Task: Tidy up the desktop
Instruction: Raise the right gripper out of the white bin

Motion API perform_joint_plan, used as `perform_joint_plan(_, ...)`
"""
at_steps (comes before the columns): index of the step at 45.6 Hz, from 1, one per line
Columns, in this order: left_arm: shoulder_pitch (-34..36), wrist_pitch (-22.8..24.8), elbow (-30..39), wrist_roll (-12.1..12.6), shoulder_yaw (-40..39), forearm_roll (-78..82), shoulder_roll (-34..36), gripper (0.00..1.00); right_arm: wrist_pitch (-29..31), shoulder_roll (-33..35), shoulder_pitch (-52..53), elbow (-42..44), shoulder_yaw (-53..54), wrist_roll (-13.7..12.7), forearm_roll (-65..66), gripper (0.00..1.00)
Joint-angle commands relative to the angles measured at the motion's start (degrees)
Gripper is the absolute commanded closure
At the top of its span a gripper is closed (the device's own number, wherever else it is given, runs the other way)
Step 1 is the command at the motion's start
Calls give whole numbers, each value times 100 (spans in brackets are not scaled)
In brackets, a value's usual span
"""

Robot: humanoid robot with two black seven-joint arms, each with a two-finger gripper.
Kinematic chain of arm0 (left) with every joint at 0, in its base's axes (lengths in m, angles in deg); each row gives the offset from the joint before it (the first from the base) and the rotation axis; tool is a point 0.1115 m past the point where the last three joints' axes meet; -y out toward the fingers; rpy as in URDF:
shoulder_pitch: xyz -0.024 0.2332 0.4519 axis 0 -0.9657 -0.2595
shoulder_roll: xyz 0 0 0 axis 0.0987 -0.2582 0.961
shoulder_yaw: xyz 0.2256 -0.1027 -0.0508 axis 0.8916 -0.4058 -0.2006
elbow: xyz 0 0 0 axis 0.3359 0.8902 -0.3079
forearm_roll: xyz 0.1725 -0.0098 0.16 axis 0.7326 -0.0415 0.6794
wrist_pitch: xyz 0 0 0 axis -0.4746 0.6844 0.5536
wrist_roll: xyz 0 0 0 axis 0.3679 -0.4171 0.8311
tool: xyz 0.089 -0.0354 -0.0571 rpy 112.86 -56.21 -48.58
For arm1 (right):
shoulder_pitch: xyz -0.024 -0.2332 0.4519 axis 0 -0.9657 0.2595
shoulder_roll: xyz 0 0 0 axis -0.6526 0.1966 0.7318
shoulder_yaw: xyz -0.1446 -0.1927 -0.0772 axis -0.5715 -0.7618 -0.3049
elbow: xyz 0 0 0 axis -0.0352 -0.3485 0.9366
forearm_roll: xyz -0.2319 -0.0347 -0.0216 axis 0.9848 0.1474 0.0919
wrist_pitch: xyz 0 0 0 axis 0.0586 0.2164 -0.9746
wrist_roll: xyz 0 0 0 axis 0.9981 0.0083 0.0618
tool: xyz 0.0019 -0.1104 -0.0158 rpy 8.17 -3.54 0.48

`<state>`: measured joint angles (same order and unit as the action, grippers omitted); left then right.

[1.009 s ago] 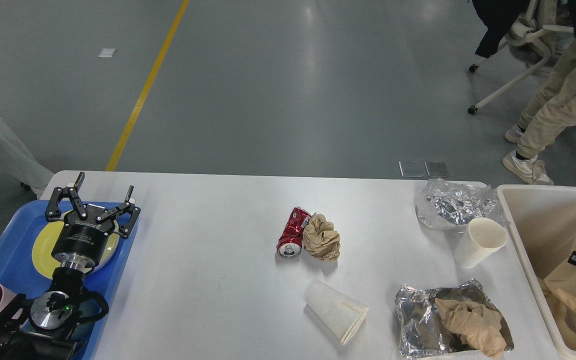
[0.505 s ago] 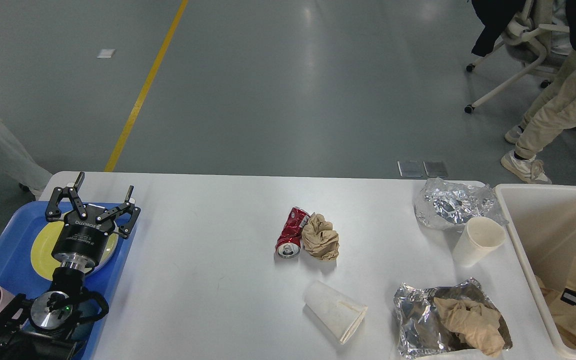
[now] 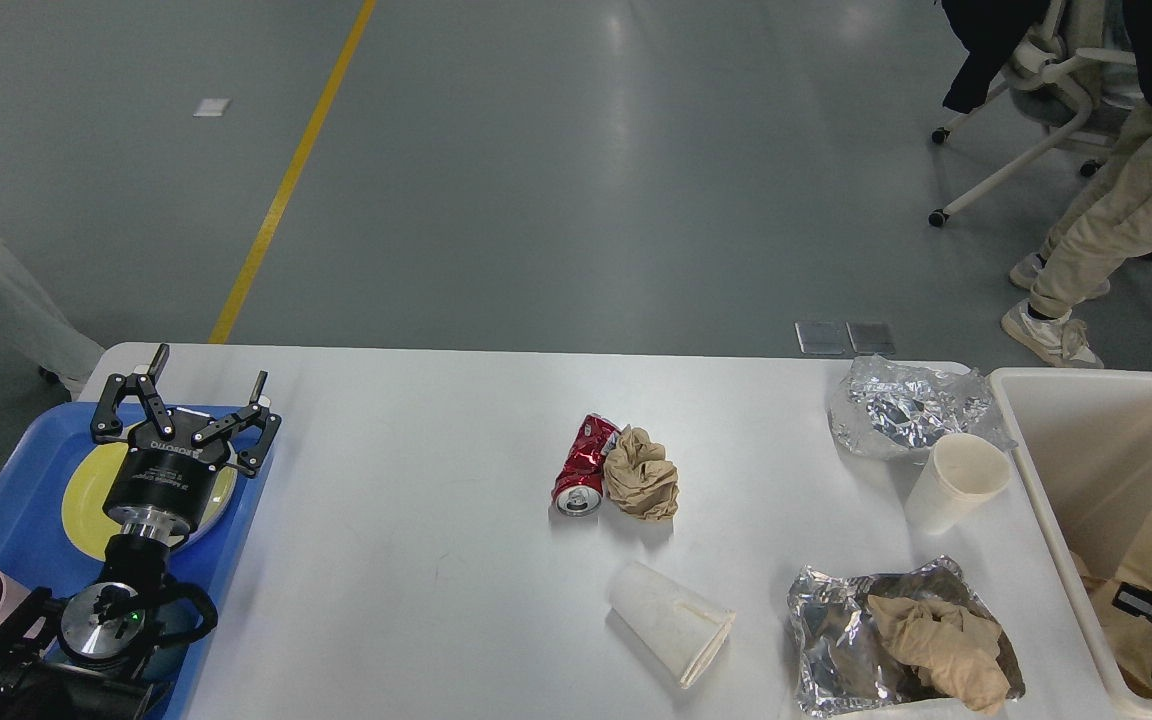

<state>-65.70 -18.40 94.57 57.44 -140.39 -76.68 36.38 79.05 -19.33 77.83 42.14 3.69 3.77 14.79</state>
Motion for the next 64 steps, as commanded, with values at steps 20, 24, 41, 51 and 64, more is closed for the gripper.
perform_joint_plan(20,0,2,0,-7,0,0,0,4,-93,35,0,-25,-6,0,6,0)
perform_joint_plan(24,0,2,0,1,0,0,0,3,-93,44,0,-33,-6,0,6,0)
perform_joint_plan(41,0,-7,0,1,0,0,0,4,12,816,1053,-1639,-58,-52,102,0)
perform_joint_plan(51,0,2,0,1,0,0,0,3,267,1836,3460,-4346,-1041,-887,788,0)
perform_joint_plan(64,0,2,0,1,0,0,0,3,2207,1178,6968,-6660,-3398,-975,823,0)
